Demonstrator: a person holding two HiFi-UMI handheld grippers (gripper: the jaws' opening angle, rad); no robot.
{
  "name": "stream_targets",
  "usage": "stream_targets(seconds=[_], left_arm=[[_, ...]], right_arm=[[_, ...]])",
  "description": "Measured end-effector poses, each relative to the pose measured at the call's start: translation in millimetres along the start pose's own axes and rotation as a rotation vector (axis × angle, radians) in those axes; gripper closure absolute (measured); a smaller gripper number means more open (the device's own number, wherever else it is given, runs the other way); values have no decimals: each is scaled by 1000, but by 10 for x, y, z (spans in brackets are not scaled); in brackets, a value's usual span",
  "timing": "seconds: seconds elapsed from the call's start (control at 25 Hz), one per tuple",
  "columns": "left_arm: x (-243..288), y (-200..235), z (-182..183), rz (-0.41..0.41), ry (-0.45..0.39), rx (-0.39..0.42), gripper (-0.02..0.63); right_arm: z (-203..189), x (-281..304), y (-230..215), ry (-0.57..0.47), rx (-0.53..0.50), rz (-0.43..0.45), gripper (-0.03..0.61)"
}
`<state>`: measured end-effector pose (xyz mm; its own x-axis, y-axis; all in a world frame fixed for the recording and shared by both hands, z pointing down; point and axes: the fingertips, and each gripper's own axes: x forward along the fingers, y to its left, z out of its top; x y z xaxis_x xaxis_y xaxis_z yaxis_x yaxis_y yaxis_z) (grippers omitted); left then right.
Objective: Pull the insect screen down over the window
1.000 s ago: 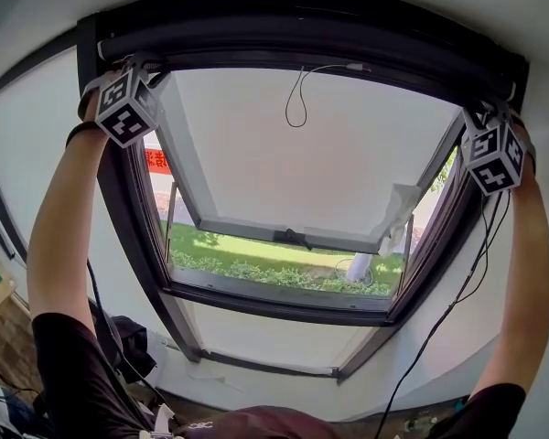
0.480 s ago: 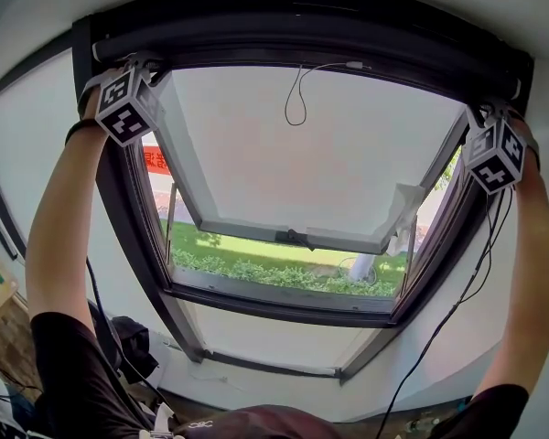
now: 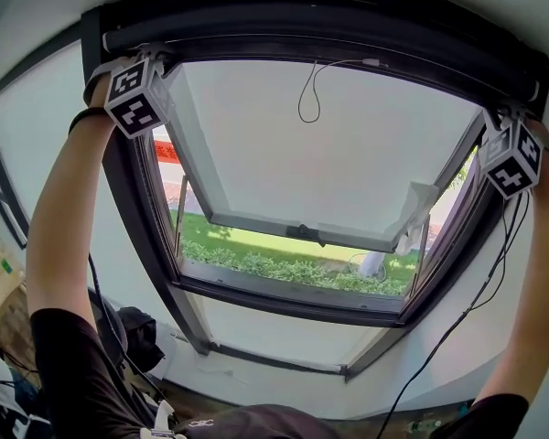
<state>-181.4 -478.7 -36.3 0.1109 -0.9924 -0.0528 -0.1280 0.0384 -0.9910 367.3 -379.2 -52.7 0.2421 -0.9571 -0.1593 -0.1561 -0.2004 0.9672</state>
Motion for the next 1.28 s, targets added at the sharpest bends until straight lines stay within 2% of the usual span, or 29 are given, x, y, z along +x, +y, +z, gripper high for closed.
stream_targets(seconds=[0.12, 0.32, 0.72, 0.92, 1.08, 1.28], left_arm=[[11, -42, -12, -14, 16, 22, 603], [-8, -211, -35, -84, 20, 23, 604], [-49, -657, -84, -205, 22, 32, 607], [-79, -1178, -133, -350, 23, 46, 598], [-122, -1509, -190, -402, 18, 32, 597], [-156, -2111, -238, -536, 44, 54, 597]], right_arm=[[-4, 8, 45, 19, -16, 42, 541], [-36, -24, 216, 45, -28, 134, 543], [-118, -71, 641, 83, -72, 254, 548], [-220, -160, 1162, 121, -89, 427, 548], [-268, -207, 1455, 109, -98, 477, 548], [-409, -321, 2036, 142, -116, 591, 548]])
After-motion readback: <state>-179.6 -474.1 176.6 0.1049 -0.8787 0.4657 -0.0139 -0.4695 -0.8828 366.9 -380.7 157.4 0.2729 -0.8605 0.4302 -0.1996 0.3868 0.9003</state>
